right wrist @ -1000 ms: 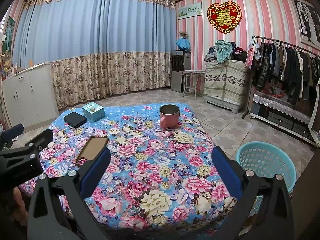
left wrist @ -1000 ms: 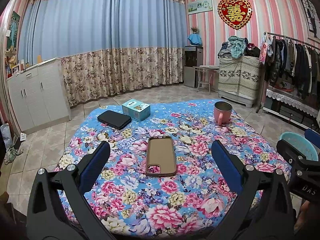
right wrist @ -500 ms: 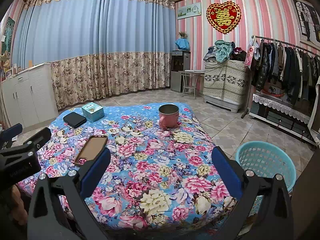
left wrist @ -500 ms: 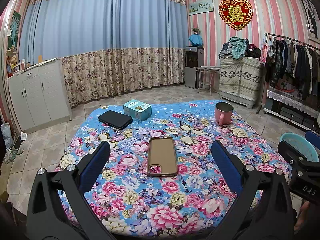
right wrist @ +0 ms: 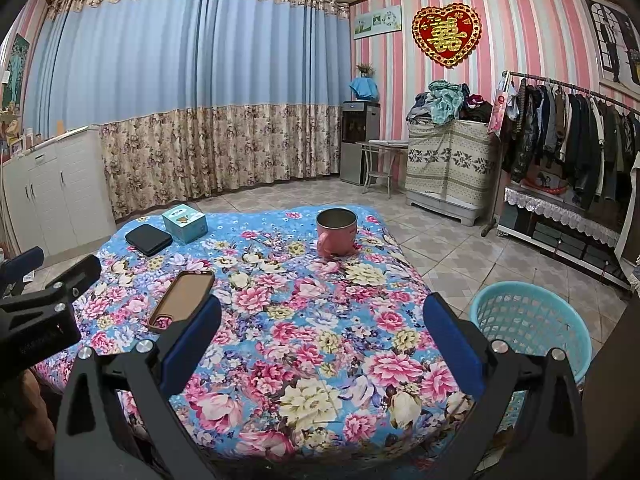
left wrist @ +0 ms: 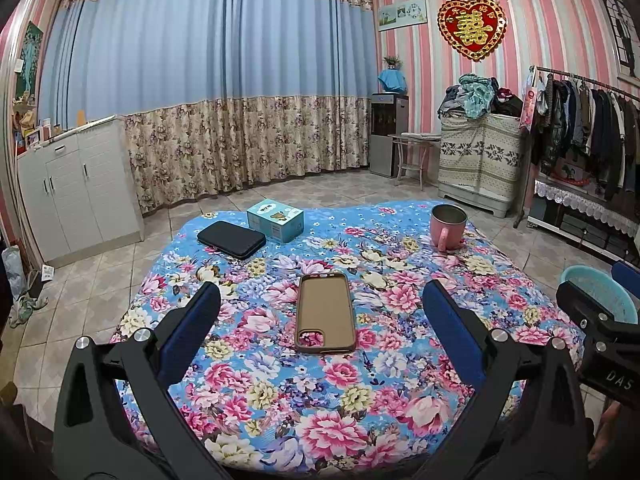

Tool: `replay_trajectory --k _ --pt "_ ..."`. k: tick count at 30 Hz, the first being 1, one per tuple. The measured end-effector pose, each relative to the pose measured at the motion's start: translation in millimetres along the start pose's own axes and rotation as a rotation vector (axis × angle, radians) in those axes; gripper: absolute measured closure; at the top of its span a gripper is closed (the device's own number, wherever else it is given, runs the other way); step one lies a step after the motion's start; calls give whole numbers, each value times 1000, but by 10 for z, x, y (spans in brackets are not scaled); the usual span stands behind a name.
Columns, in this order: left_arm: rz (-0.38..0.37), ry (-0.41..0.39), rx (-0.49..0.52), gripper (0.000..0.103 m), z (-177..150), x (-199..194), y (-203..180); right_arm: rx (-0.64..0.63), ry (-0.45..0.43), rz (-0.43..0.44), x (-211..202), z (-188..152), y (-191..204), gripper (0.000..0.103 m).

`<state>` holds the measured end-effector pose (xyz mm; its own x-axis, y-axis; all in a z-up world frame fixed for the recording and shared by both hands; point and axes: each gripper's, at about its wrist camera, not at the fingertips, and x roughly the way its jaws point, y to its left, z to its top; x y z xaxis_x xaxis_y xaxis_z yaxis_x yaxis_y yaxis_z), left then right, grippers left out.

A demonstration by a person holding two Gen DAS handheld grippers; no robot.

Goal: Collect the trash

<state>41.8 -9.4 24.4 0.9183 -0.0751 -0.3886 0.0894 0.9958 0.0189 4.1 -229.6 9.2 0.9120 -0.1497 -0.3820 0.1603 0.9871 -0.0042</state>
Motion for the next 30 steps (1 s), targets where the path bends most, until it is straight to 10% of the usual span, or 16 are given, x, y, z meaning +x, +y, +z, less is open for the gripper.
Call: replay_trajectory --k 30 --pt "-3 0 -1 5 -11 1 3 -1 -1 -3 -3 -13 -18 5"
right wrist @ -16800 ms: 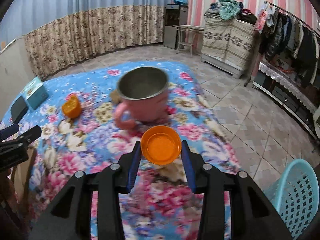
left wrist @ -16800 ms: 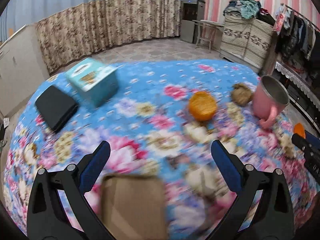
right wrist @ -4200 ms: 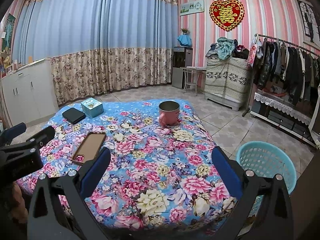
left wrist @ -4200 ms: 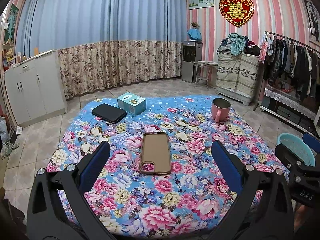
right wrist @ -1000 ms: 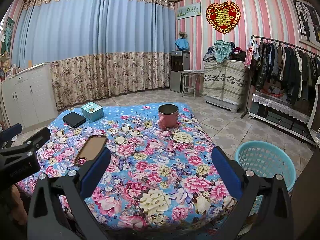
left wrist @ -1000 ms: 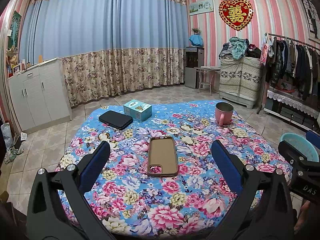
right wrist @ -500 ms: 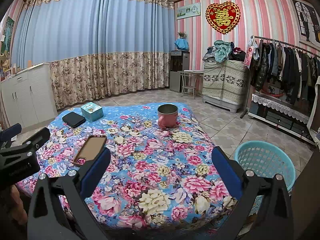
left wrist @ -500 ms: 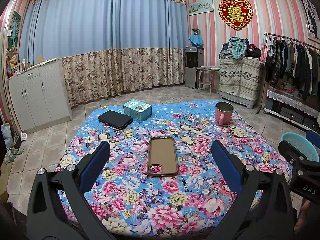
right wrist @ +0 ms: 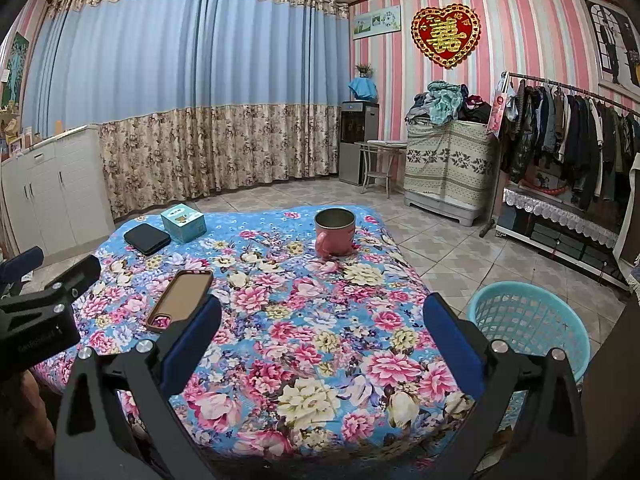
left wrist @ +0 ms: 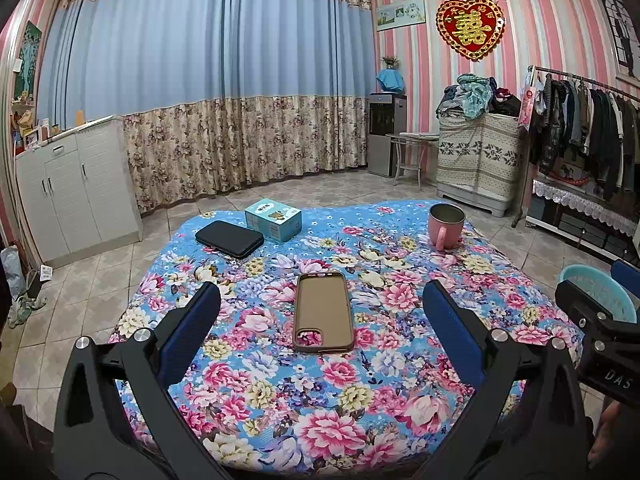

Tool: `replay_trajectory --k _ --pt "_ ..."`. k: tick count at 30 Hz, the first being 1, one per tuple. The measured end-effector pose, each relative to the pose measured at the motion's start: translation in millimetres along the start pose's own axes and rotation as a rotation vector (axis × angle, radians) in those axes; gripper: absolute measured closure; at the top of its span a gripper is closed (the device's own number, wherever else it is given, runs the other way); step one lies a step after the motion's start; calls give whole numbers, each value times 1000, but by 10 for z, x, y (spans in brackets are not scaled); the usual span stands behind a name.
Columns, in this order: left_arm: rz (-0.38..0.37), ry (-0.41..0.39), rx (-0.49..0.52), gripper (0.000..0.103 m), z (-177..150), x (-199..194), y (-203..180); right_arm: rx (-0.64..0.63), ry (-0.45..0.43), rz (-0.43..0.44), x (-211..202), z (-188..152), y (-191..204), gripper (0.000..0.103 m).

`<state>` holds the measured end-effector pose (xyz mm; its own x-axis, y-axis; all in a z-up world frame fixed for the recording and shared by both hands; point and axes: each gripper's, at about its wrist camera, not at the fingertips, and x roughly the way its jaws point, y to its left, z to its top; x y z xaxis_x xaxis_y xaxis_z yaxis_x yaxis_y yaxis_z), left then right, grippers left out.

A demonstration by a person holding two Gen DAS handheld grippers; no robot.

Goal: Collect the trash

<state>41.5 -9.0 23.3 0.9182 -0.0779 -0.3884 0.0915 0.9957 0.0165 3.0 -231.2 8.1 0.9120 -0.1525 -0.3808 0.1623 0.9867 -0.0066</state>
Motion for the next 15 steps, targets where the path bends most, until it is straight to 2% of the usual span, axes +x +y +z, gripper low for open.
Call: replay_trajectory --k 15 --pt "-1 -1 1 5 2 6 11 0 1 -1 -3 -1 2 5"
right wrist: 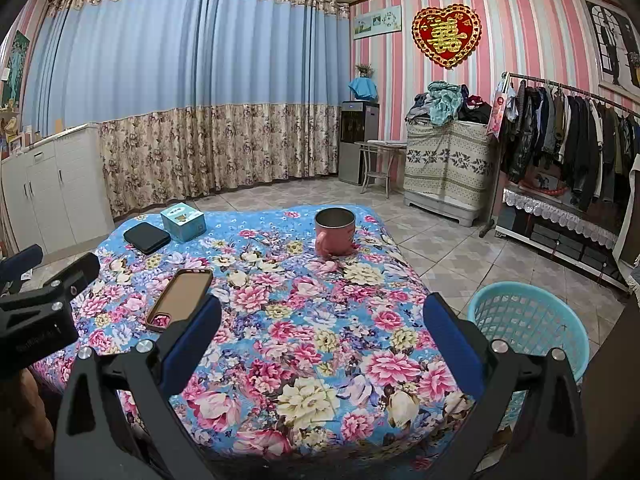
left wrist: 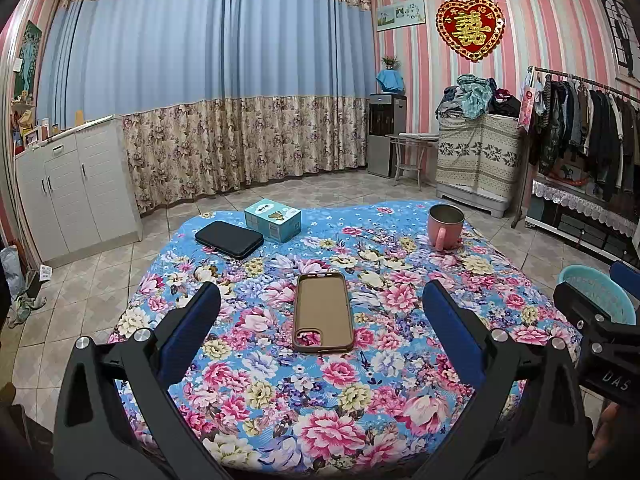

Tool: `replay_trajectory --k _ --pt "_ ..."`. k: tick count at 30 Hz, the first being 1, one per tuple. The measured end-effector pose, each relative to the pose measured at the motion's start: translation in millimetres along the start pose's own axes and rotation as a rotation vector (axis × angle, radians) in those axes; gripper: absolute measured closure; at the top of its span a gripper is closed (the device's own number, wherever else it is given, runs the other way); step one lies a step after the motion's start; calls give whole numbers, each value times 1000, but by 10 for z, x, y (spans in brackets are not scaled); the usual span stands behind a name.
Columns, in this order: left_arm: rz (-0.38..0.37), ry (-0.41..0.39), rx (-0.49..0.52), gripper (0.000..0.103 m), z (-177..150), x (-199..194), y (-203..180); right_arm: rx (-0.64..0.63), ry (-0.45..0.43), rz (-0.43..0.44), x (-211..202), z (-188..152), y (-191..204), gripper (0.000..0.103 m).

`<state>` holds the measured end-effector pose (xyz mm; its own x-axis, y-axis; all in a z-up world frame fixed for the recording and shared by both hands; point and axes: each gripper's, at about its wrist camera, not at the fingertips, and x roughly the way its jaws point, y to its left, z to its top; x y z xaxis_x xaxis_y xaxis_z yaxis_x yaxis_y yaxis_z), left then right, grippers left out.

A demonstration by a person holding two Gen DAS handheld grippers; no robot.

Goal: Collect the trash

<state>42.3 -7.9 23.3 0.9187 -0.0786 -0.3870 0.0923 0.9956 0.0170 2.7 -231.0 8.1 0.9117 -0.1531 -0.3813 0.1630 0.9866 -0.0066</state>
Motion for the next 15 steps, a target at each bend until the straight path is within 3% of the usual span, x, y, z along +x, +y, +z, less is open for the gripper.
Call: replay_trajectory --k 15 --pt "2 -9 4 5 10 -33 -30 -3 -2 -1 -6 -8 -18 5"
